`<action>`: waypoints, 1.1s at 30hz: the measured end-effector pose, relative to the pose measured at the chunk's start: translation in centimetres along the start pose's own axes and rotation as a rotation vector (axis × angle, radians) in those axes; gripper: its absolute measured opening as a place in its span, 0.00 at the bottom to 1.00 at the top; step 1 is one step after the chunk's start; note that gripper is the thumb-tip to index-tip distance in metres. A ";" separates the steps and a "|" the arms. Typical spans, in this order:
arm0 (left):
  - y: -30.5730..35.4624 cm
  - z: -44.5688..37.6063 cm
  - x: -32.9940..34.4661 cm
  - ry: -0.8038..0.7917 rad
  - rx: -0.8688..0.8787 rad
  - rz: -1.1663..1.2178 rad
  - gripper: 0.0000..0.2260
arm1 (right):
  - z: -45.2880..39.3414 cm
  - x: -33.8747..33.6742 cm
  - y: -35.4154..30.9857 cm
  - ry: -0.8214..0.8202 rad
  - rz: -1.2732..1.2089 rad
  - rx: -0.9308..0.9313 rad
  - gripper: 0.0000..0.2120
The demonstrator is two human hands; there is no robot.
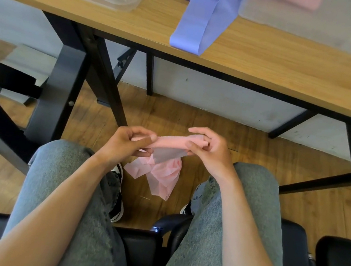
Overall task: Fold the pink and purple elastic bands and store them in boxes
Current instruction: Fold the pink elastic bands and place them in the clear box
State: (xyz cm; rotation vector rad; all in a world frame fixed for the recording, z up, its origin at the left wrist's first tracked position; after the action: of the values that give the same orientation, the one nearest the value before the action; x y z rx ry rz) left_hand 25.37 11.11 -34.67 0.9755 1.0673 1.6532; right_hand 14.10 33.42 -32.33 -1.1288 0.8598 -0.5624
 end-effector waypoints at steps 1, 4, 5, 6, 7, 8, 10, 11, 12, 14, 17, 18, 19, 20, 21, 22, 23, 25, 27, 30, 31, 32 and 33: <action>0.0 0.0 0.0 -0.001 0.006 0.001 0.11 | 0.0 0.0 0.0 0.002 -0.003 -0.002 0.17; 0.1 0.0 -0.2 -0.008 0.050 -0.025 0.11 | 0.0 0.0 0.2 0.002 -0.038 0.038 0.19; 0.0 0.0 -0.3 -0.011 0.066 -0.036 0.11 | 0.0 0.0 0.2 -0.001 -0.046 0.051 0.20; 0.0 0.0 -0.4 -0.014 0.076 -0.045 0.12 | 0.0 0.1 0.2 -0.004 -0.045 0.053 0.20; -0.1 0.0 -0.4 -0.019 0.073 -0.047 0.12 | 0.0 0.1 0.2 -0.005 -0.037 0.045 0.21; -0.1 0.0 -0.3 -0.021 0.057 -0.036 0.12 | 0.0 0.0 0.2 -0.003 -0.025 0.033 0.21; -0.1 0.0 0.0 -0.014 -0.011 0.003 0.12 | -0.1 0.0 0.2 0.009 -0.015 0.009 0.21; -0.1 0.0 0.1 -0.015 -0.032 0.013 0.12 | -0.1 0.0 0.2 0.015 -0.018 -0.001 0.21; -0.1 -0.1 0.2 -0.018 -0.030 0.011 0.11 | -0.1 -0.1 0.1 0.021 -0.025 -0.006 0.21; -0.1 -0.1 0.1 -0.022 0.013 -0.007 0.11 | -0.1 -0.1 0.0 0.026 -0.061 0.004 0.20; -0.1 -0.1 -0.3 -0.011 0.072 -0.057 0.11 | -0.1 -0.1 0.0 0.007 -0.075 0.037 0.19; -0.2 -0.1 -0.3 -0.009 0.076 -0.066 0.11 | -0.1 0.0 0.0 0.004 -0.060 0.038 0.19; -0.3 -0.2 -0.3 -0.005 0.062 -0.062 0.11 | 0.0 0.0 0.1 0.004 -0.047 0.029 0.18; -0.3 -0.1 -0.3 0.002 0.031 -0.041 0.10 | 0.0 0.0 0.0 0.004 -0.039 0.015 0.17; -0.4 -0.1 -0.2 0.010 -0.002 -0.016 0.09 | 0.0 0.0 0.0 0.005 -0.035 0.001 0.17; -0.4 -0.1 -0.1 0.012 -0.020 -0.002 0.08 | 0.0 -0.1 -0.1 0.006 -0.035 -0.009 0.18; -0.4 -0.1 0.0 0.010 -0.016 -0.001 0.09 | 0.0 -0.1 -0.1 0.007 -0.044 -0.009 0.18; -0.2 -0.1 -0.1 0.008 0.027 -0.027 0.12 | 0.0 0.0 0.0 0.000 -0.076 0.017 0.19; 0.0 -0.1 -0.3 0.015 0.068 -0.062 0.14 | 0.1 0.2 0.1 -0.013 -0.069 0.038 0.19; -0.2 -0.2 -0.3 0.004 0.057 -0.062 0.13 | 0.0 0.1 0.0 0.004 -0.031 -0.002 0.17; -0.2 -0.1 -0.2 -0.008 0.031 -0.050 0.12 | -0.1 -0.1 -0.1 0.015 -0.024 -0.021 0.17; -0.3 -0.1 0.0 -0.024 0.008 -0.044 0.12 | -0.1 -0.2 -0.1 0.020 -0.022 -0.037 0.18; -0.3 -0.1 0.1 -0.036 -0.002 -0.048 0.11 | -0.2 -0.2 0.0 0.019 -0.024 -0.042 0.19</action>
State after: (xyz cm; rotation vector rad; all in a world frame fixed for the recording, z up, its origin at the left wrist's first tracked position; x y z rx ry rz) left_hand 25.32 11.29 -34.95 0.9676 1.0568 1.5923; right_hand 13.83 33.48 -32.33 -1.1745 0.8790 -0.5786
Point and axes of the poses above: each hand's wrist, its own z-axis away from the middle knuckle, its own x-axis out of the palm, y = z × x, the point moved 4 cm from there along -z, towards the middle knuckle, and after that the axes turned 6 degrees about z, right-handed, at the moved point
